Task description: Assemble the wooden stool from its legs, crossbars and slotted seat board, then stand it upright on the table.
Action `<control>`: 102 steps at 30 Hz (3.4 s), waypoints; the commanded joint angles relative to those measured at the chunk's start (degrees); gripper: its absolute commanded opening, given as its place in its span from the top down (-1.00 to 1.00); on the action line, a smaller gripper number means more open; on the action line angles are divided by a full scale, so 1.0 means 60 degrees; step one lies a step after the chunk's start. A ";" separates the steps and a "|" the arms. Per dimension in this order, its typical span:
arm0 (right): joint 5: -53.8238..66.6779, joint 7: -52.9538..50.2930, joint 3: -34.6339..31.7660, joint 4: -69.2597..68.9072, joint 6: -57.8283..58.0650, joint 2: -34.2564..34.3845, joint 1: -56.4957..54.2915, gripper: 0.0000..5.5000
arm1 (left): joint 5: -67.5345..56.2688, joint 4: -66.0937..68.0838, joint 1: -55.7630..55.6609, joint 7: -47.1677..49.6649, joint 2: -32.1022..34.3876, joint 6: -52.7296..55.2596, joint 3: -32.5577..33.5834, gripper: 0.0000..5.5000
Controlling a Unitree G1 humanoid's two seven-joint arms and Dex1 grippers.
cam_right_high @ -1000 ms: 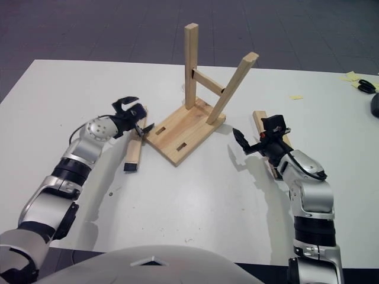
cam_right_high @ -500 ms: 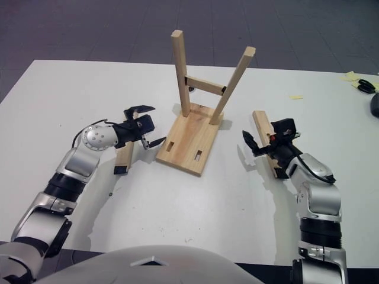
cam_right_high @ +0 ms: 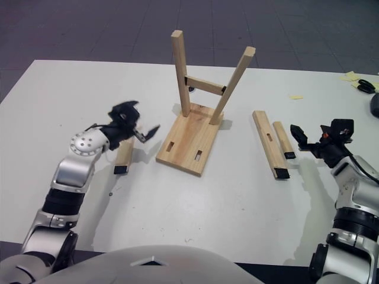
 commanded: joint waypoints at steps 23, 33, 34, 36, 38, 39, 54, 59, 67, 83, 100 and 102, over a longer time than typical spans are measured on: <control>-0.0661 -0.0421 0.1651 -0.1146 0.2484 0.0508 0.0883 -0.01 | -0.0464 -0.0162 -0.0351 0.0960 0.0141 0.0744 0.0381 -0.96; -0.0963 -0.1166 0.1923 -0.1672 0.2316 0.0763 0.0594 0.52 | -0.0833 -0.0183 -0.0499 0.1159 0.0054 0.0926 0.0609 -0.96; -0.0977 -0.1231 0.1949 -0.1719 0.2306 0.0813 0.0551 0.52 | -0.0909 -0.0228 -0.0513 0.1186 0.0023 0.0988 0.0651 -0.96; -0.1015 -0.1444 0.1934 -0.1851 0.2264 0.0914 0.0508 0.52 | -0.1038 -0.0289 -0.0551 0.1235 -0.0002 0.1099 0.0747 -0.96; -0.1099 -0.1928 0.1736 -0.2006 0.2014 0.1053 0.0327 0.52 | -0.1251 -0.0380 -0.0629 0.1287 -0.0031 0.1238 0.0906 -0.96; -0.1169 -0.2286 0.1541 -0.2066 0.1670 0.1166 0.0133 0.52 | -0.1445 -0.0456 -0.0703 0.1345 -0.0098 0.1372 0.1047 -0.96; -0.2181 -0.4079 0.2882 -0.7203 -0.2758 0.2633 -0.3083 0.52 | -1.0497 -0.1840 -0.3526 0.3979 -0.1830 0.5652 0.4748 -0.96; -0.0495 -0.2806 0.3998 -0.8407 -0.0998 0.2852 -0.2978 0.52 | -1.1528 -0.2189 -0.3257 0.4060 -0.1685 0.6046 0.3884 -0.96; 0.0588 -0.1494 0.4762 -0.8840 0.0194 0.2701 -0.1823 0.52 | -1.1842 -0.2205 -0.2796 0.3985 -0.1722 0.5843 0.2803 -0.96; -0.0012 -0.1464 0.4998 -0.8956 0.0122 0.2785 -0.1508 0.52 | -1.2316 -0.2385 -0.2688 0.4232 -0.1374 0.5378 0.2278 -0.09; -0.0751 -0.1707 0.5018 -0.8721 -0.0155 0.2998 -0.1551 0.52 | -1.1424 -0.2442 -0.2667 0.4205 -0.1037 0.4693 0.1677 0.84; -0.0842 -0.1720 0.5010 -0.8697 -0.0189 0.3018 -0.1537 0.52 | -1.1325 -0.2472 -0.2627 0.4175 -0.0926 0.4678 0.1685 0.84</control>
